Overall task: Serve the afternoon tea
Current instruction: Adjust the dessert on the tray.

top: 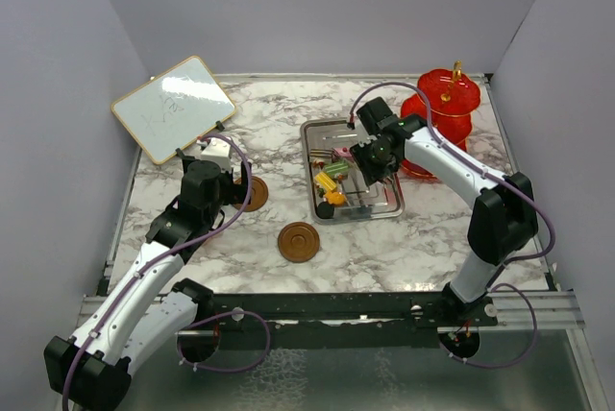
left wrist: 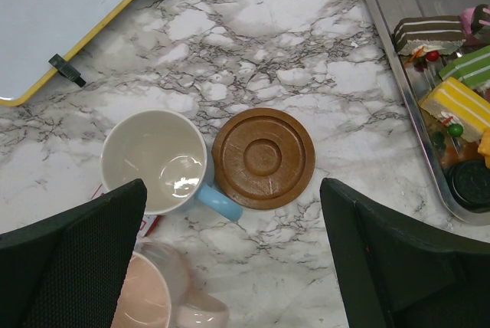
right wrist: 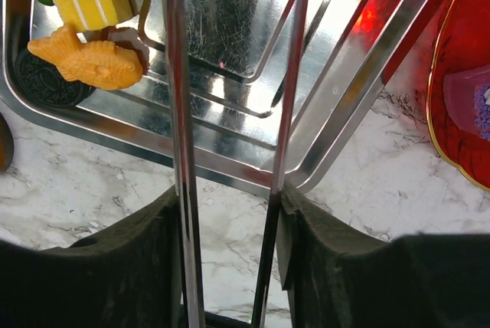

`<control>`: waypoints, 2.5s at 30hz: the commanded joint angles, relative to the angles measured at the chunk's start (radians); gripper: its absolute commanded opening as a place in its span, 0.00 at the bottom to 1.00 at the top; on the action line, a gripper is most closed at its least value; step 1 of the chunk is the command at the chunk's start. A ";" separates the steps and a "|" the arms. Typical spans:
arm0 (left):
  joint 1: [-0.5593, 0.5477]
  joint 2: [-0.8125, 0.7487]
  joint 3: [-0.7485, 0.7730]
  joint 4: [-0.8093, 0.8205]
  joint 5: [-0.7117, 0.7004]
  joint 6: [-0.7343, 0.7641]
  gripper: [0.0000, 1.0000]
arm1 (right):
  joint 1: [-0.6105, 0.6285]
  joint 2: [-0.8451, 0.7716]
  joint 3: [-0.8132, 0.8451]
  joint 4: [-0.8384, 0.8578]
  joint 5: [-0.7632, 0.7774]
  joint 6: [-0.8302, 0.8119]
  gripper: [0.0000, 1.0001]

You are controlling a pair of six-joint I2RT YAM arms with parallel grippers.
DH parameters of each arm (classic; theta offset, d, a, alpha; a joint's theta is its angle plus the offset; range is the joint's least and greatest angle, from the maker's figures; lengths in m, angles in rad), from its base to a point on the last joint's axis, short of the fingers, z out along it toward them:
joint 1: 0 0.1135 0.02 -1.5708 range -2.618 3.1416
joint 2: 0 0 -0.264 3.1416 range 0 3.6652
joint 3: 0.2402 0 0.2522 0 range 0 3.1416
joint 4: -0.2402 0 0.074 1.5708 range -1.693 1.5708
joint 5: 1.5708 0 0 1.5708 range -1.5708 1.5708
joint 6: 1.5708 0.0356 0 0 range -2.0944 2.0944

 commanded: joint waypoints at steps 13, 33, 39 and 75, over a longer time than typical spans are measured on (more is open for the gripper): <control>0.005 -0.004 0.036 -0.002 0.024 0.005 0.99 | -0.036 -0.149 -0.144 0.075 0.024 0.201 0.27; 0.006 0.000 0.036 -0.003 0.031 0.004 0.99 | -0.036 -0.174 -0.234 0.083 -0.036 0.220 0.28; 0.006 0.005 0.036 -0.004 0.033 0.004 0.99 | -0.036 -0.160 -0.225 0.086 -0.039 0.206 0.32; 0.005 0.016 0.038 -0.004 0.034 0.006 0.99 | -0.036 -0.137 -0.147 0.092 0.002 0.182 0.26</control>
